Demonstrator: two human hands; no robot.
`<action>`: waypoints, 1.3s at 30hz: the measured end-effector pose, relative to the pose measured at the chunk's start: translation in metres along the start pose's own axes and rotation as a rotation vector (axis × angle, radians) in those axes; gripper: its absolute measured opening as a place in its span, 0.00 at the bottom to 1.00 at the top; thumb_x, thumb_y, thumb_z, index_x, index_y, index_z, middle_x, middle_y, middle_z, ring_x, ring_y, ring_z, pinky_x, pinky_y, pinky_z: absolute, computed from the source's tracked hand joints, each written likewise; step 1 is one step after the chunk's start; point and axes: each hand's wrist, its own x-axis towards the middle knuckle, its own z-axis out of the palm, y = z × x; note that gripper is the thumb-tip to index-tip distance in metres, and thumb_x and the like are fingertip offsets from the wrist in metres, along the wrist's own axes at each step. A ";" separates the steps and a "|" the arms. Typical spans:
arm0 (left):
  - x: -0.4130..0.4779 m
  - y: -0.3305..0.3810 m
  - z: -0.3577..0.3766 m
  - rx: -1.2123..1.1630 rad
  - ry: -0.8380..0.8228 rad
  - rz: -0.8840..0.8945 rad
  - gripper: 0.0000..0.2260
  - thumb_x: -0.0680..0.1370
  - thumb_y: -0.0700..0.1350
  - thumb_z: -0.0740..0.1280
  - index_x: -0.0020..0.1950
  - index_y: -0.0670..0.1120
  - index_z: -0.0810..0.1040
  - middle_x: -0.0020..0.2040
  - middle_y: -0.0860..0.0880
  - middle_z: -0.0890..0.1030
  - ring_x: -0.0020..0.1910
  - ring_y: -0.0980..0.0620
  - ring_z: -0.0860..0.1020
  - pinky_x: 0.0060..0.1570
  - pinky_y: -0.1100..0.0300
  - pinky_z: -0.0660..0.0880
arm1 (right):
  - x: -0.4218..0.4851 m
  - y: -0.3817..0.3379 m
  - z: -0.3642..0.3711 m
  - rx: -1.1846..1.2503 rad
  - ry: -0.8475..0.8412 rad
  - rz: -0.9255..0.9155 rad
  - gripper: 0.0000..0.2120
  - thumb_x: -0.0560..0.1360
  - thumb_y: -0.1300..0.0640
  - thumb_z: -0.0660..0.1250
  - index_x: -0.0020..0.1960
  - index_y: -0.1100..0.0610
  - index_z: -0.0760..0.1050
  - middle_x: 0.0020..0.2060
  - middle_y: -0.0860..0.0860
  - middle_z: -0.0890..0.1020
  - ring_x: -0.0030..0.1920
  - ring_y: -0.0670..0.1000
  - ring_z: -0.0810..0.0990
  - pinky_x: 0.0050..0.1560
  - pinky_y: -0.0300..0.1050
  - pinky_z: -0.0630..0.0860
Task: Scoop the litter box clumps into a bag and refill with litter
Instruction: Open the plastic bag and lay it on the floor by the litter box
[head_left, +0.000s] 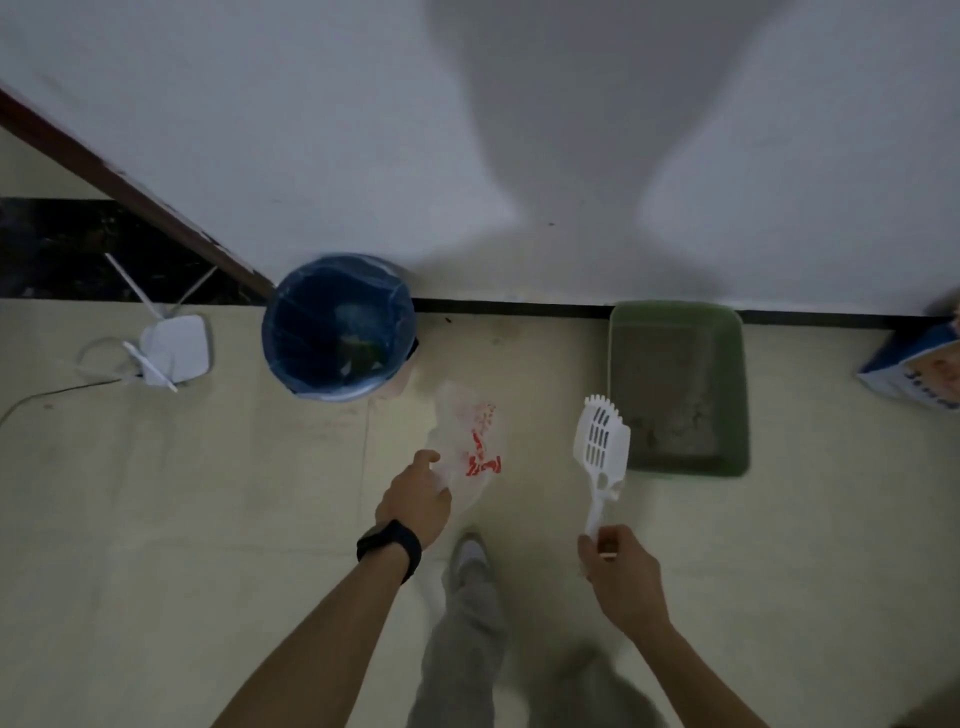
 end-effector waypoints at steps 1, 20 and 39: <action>0.013 0.004 0.003 -0.010 -0.003 0.002 0.20 0.80 0.46 0.65 0.71 0.52 0.66 0.64 0.46 0.78 0.54 0.45 0.79 0.52 0.49 0.78 | 0.016 -0.008 0.000 -0.027 -0.010 -0.008 0.08 0.76 0.48 0.66 0.50 0.52 0.75 0.42 0.48 0.83 0.42 0.50 0.82 0.47 0.49 0.79; 0.385 -0.001 0.211 0.021 0.282 0.243 0.28 0.76 0.41 0.66 0.75 0.54 0.62 0.58 0.48 0.78 0.55 0.47 0.77 0.55 0.47 0.75 | 0.443 0.017 0.156 -0.144 0.205 -0.219 0.11 0.78 0.51 0.64 0.53 0.59 0.72 0.45 0.57 0.80 0.43 0.61 0.79 0.39 0.46 0.69; 0.418 -0.068 0.186 0.484 0.137 0.241 0.25 0.76 0.43 0.63 0.72 0.49 0.63 0.62 0.47 0.74 0.54 0.44 0.77 0.51 0.50 0.76 | 0.483 0.007 0.167 -0.625 0.265 -0.492 0.14 0.78 0.51 0.60 0.58 0.59 0.73 0.51 0.57 0.78 0.47 0.58 0.78 0.44 0.47 0.71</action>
